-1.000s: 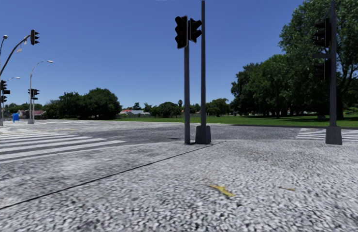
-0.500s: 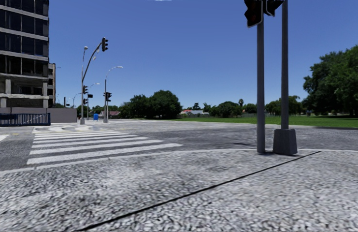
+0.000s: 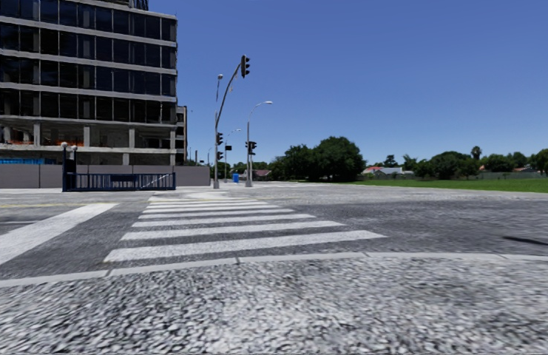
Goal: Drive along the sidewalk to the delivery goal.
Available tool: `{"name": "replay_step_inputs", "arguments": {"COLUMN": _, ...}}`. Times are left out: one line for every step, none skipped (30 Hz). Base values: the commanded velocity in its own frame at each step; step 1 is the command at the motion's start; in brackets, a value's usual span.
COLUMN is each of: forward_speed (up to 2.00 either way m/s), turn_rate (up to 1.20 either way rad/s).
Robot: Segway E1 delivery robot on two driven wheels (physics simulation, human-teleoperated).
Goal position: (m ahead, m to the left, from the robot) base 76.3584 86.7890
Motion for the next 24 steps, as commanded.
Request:
{"name": "replay_step_inputs", "arguments": {"forward_speed": 2.00, "turn_rate": 0.72}}
{"name": "replay_step_inputs", "arguments": {"forward_speed": 2.00, "turn_rate": 0.72}}
{"name": "replay_step_inputs", "arguments": {"forward_speed": 2.00, "turn_rate": 0.72}}
{"name": "replay_step_inputs", "arguments": {"forward_speed": 2.00, "turn_rate": 0.72}}
{"name": "replay_step_inputs", "arguments": {"forward_speed": 2.00, "turn_rate": 0.71}}
{"name": "replay_step_inputs", "arguments": {"forward_speed": 2.00, "turn_rate": 0.70}}
{"name": "replay_step_inputs", "arguments": {"forward_speed": 2.00, "turn_rate": 0.70}}
{"name": "replay_step_inputs", "arguments": {"forward_speed": 2.00, "turn_rate": 0.70}}
{"name": "replay_step_inputs", "arguments": {"forward_speed": 2.00, "turn_rate": 0.67}}
{"name": "replay_step_inputs", "arguments": {"forward_speed": 2.00, "turn_rate": 0.59}}
{"name": "replay_step_inputs", "arguments": {"forward_speed": 2.00, "turn_rate": 0.58}}
{"name": "replay_step_inputs", "arguments": {"forward_speed": 2.00, "turn_rate": 0.58}}
{"name": "replay_step_inputs", "arguments": {"forward_speed": 2.00, "turn_rate": 0.57}}
{"name": "replay_step_inputs", "arguments": {"forward_speed": 2.00, "turn_rate": 0.56}}
{"name": "replay_step_inputs", "arguments": {"forward_speed": 2.00, "turn_rate": 0.00}}
{"name": "replay_step_inputs", "arguments": {"forward_speed": 2.00, "turn_rate": 0.00}}
{"name": "replay_step_inputs", "arguments": {"forward_speed": 2.00, "turn_rate": 0.00}}
{"name": "replay_step_inputs", "arguments": {"forward_speed": 2.00, "turn_rate": 0.00}}
{"name": "replay_step_inputs", "arguments": {"forward_speed": 2.00, "turn_rate": 0.00}}
{"name": "replay_step_inputs", "arguments": {"forward_speed": 1.97, "turn_rate": 0.00}}
{"name": "replay_step_inputs", "arguments": {"forward_speed": 1.97, "turn_rate": 0.00}}
{"name": "replay_step_inputs", "arguments": {"forward_speed": 1.77, "turn_rate": 0.00}}
{"name": "replay_step_inputs", "arguments": {"forward_speed": 1.59, "turn_rate": 0.00}}
{"name": "replay_step_inputs", "arguments": {"forward_speed": 1.45, "turn_rate": 0.00}}
